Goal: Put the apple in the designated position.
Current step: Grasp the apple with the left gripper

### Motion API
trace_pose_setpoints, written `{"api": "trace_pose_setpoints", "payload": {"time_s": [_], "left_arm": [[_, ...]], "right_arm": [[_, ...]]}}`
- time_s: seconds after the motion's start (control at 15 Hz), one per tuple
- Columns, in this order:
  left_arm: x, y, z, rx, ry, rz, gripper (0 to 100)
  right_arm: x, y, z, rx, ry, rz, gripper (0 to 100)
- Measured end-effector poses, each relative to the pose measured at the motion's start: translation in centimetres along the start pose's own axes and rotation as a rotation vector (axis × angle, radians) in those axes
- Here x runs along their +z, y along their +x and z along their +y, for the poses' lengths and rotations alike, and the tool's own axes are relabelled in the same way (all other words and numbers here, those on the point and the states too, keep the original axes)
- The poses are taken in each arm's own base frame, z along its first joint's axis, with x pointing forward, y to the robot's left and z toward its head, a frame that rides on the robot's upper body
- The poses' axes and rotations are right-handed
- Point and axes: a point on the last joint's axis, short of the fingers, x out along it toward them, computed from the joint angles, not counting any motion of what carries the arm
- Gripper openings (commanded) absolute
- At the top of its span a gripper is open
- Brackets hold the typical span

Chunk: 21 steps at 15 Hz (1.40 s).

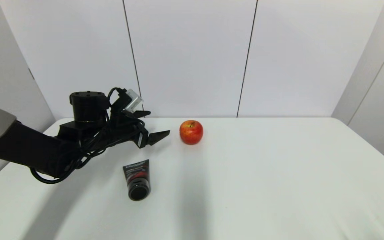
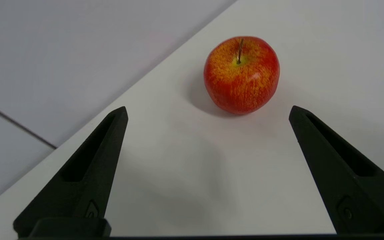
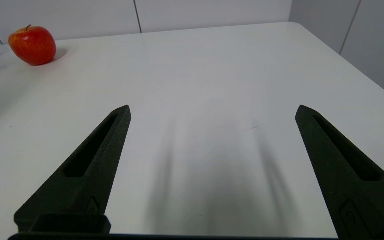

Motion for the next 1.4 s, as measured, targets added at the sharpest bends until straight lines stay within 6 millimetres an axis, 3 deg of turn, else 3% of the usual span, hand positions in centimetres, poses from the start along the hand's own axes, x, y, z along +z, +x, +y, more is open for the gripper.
{"api": "trace_pose_setpoints", "payload": {"time_s": [0.27, 0.47, 0.8, 1.4], "left_arm": [[-1.1, 3.0, 1.2, -0.017, 0.001, -0.015, 100], [-2.4, 4.7, 0.9, -0.060, -0.043, -0.001, 100], [-3.2, 6.3, 0.3, -0.158, -0.096, -0.009, 100], [-3.7, 9.0, 0.2, -0.184, -0.106, -0.027, 100]], "right_arm": [[0.0, 0.0, 0.0, 0.000, 0.000, 0.000, 100], [0.0, 0.0, 0.0, 0.000, 0.000, 0.000, 100], [0.0, 0.0, 0.0, 0.000, 0.000, 0.000, 100], [0.0, 0.0, 0.0, 0.000, 0.000, 0.000, 100]]}}
